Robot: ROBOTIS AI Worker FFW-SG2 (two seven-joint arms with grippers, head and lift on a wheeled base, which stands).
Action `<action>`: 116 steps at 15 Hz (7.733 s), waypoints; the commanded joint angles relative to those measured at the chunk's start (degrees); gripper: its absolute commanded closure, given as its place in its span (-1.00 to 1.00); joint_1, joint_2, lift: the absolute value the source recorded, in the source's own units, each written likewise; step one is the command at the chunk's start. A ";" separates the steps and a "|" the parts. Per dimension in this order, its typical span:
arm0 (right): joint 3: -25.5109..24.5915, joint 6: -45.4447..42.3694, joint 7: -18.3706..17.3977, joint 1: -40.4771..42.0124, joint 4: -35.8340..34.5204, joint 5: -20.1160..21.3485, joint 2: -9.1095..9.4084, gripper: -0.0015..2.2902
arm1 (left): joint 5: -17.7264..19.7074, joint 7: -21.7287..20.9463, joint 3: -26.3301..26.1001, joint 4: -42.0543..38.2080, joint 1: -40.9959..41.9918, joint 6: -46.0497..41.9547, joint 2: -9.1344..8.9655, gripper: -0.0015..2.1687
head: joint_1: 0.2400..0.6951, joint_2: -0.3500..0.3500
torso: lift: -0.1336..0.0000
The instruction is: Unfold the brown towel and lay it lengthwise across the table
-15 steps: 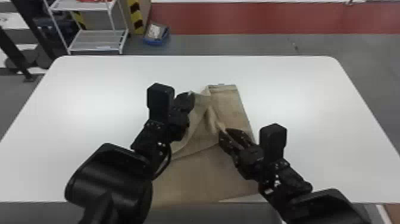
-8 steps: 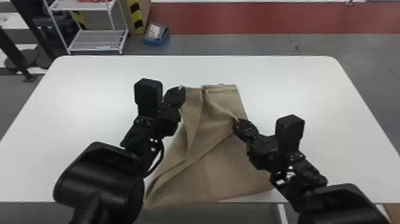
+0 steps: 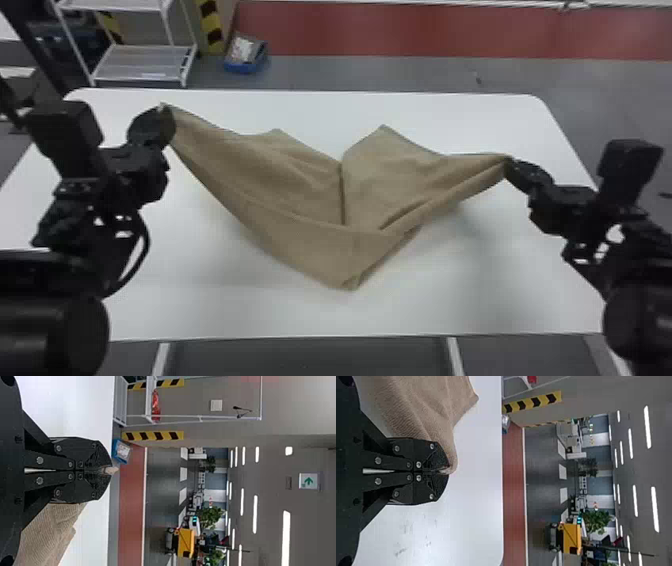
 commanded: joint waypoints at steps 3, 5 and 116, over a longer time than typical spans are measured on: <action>-3.39 5.36 0.77 -2.82 -0.20 1.57 -2.57 0.37 | 0.33 1.41 3.47 -4.27 3.49 0.53 0.12 0.61 | 1.00 -0.18 | -0.82; -3.74 6.06 0.77 -2.64 -0.20 2.80 -2.57 0.37 | -1.52 3.43 4.08 -7.52 6.04 1.76 0.12 0.61 | 1.00 -0.20 | -0.82; 2.50 -28.39 10.52 -36.39 59.39 11.94 -10.83 -0.81 | -9.25 -28.48 4.26 67.45 -37.02 -18.45 7.76 0.65 | 0.98 -0.06 | -0.82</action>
